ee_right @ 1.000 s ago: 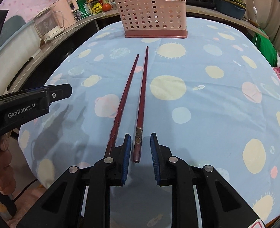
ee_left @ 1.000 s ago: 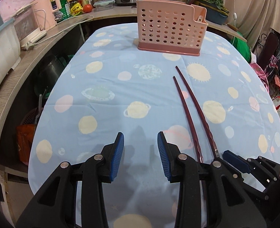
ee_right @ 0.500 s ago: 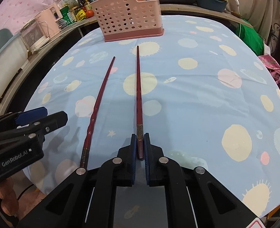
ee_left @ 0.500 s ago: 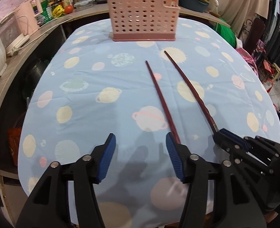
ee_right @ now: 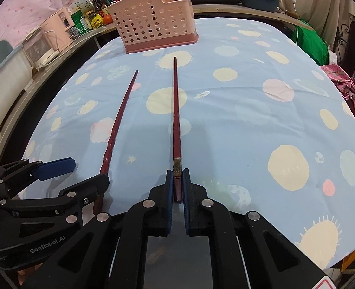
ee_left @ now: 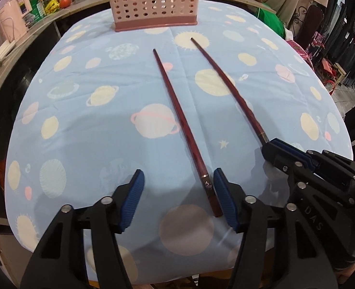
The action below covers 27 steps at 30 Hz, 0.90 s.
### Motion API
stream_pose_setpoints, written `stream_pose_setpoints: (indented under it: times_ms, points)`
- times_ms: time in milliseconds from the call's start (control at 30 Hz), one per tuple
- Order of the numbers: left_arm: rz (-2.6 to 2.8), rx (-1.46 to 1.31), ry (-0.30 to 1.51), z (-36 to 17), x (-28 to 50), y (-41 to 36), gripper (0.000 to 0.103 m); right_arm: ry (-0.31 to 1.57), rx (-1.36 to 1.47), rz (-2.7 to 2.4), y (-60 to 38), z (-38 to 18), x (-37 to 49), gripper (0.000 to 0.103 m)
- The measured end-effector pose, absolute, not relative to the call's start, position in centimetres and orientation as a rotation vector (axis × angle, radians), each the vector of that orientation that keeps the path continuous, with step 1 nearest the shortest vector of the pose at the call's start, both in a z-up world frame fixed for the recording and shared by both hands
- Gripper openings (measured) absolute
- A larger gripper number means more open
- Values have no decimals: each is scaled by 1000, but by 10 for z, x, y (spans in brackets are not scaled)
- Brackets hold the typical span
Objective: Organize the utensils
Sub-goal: 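Close right tool on one dark-red chopstick while left tool closes on the other, then lift both held chopsticks up and carry them over the pink basket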
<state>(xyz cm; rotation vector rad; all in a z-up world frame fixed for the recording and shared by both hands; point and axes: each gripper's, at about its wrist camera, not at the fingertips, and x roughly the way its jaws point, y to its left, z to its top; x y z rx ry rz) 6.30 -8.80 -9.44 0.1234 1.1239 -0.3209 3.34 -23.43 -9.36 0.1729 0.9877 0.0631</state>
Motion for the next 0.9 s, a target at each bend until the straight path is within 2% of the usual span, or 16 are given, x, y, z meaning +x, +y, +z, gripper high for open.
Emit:
stream_pose_setpoints:
  times_ms: [167, 233, 300, 367, 633, 900]
  points:
    - [-308, 115, 1124, -95, 61, -84, 42, 989, 168, 68, -233, -94, 32, 7]
    - [-308, 117, 1122, -95, 60, -84, 34, 990, 166, 69, -232, -94, 32, 7]
    - [-311, 115, 1121, -94, 60, -83, 17, 991, 165, 72, -230, -94, 31, 7]
    - [-313, 111, 1123, -94, 60, -82, 8, 991, 162, 75, -229, -93, 31, 7]
    - [-312, 80, 1104, -83, 64, -75, 7, 970, 167, 88, -228, -82, 30, 7]
    - [-290, 47, 1030, -51, 72, -62, 7, 898, 187, 100, -231, -50, 35, 7]
